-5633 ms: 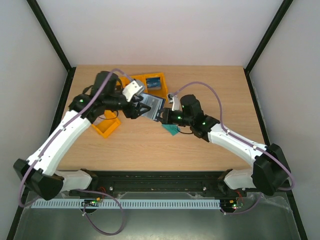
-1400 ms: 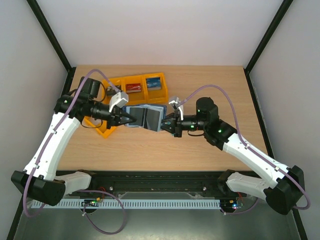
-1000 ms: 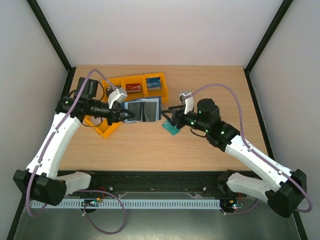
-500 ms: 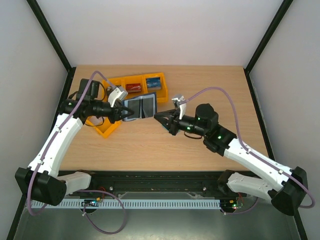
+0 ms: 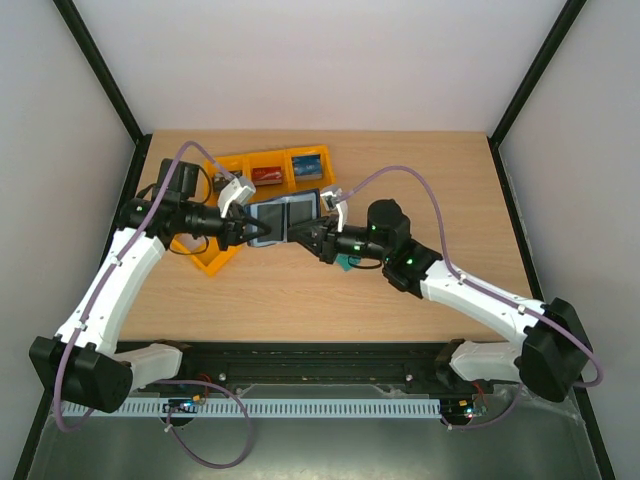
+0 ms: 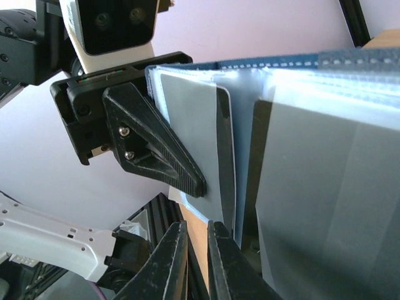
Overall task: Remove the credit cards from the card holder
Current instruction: Remove the credit card from the card holder.
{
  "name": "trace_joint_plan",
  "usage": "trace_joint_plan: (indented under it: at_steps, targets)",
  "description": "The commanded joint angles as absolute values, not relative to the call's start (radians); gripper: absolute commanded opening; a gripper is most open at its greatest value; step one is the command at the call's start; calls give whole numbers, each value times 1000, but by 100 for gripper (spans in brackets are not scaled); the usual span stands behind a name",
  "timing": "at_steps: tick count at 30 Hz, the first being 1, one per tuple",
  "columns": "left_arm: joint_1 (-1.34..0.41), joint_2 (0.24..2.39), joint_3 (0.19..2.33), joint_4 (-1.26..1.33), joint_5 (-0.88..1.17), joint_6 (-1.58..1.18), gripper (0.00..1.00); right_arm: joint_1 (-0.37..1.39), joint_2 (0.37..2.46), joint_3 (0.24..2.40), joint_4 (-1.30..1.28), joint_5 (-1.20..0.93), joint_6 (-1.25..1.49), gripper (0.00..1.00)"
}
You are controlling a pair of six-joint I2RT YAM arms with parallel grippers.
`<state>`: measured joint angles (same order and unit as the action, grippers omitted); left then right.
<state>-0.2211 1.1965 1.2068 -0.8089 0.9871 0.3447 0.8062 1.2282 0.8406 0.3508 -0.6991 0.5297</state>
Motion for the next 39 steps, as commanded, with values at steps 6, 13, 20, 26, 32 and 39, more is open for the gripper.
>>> trace_joint_plan:
  at_steps: [6, 13, 20, 26, 32, 39]
  targets:
    - [-221, 1175, 1209, -863, 1066, 418, 2, 811, 1260, 895, 390, -652, 514, 7]
    - [-219, 1180, 1207, -872, 1078, 434, 2, 815, 1298, 925, 370, -665, 501, 5]
    - [-220, 1181, 1204, -871, 1079, 434, 2, 821, 1321, 936, 373, -670, 500, 6]
    - [-221, 1180, 1204, -874, 1073, 437, 2, 823, 1324, 941, 346, -607, 492, 2]
    - [-224, 1180, 1204, -887, 1084, 451, 2, 825, 1336, 954, 339, -605, 490, 5]
    - [-226, 1181, 1204, -891, 1090, 457, 2, 833, 1377, 967, 440, -798, 535, 3]
